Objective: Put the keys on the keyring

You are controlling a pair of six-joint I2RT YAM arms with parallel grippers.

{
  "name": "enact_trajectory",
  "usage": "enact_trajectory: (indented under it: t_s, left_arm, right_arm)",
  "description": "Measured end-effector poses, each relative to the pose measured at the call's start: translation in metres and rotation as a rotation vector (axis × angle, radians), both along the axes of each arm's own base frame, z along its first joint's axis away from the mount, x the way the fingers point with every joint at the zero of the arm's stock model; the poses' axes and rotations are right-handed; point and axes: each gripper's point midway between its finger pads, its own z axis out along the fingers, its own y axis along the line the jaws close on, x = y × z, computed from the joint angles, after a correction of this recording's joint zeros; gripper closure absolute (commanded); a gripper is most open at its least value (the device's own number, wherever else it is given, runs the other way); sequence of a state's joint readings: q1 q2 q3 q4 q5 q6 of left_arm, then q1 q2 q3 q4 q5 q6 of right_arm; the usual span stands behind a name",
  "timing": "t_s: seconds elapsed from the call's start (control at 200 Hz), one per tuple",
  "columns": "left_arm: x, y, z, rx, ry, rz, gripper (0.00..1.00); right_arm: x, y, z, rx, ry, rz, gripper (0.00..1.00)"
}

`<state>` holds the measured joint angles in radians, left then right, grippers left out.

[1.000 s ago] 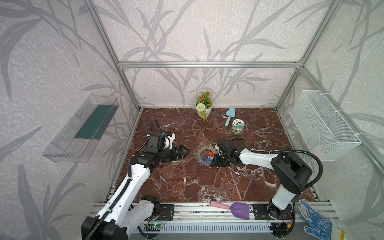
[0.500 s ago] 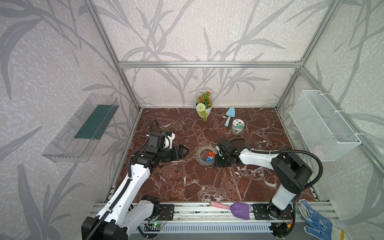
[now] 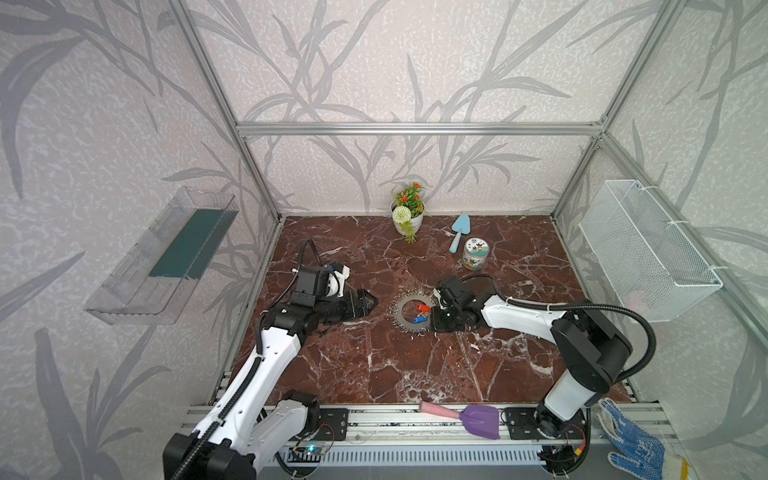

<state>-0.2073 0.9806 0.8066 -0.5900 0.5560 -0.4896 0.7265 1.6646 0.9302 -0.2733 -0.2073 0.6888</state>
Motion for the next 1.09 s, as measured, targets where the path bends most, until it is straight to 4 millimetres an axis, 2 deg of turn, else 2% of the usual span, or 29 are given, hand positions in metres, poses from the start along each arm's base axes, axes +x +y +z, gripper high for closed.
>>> enact_trajectory:
  t_s: [0.37, 0.555, 0.655, 0.75, 0.945, 1.095]
  left_arm:
    - [0.000, 0.001, 0.002, -0.004, -0.005, 0.003, 0.12]
    - [-0.001, 0.001, 0.005, -0.012, -0.025, 0.006, 0.12]
    - [0.000, 0.001, 0.008, -0.019, -0.035, 0.011, 0.12]
    - [0.002, -0.001, 0.010, -0.032, -0.040, 0.014, 0.12]
    - [0.001, -0.006, 0.012, -0.042, -0.045, -0.003, 0.15]
    - [0.000, -0.009, 0.014, -0.042, -0.049, -0.016, 0.20]
  right_arm:
    - [0.008, 0.000, 0.062, -0.071, -0.086, 0.150, 1.00]
    - [0.020, 0.005, 0.106, -0.084, -0.164, 0.266, 1.00]
    - [0.029, 0.007, 0.122, -0.094, -0.194, 0.320, 1.00]
    - [0.035, 0.010, 0.133, -0.106, -0.213, 0.366, 1.00]
    - [0.034, 0.013, 0.154, -0.108, -0.237, 0.434, 1.00]
    - [0.031, 0.013, 0.156, -0.102, -0.238, 0.468, 1.00]
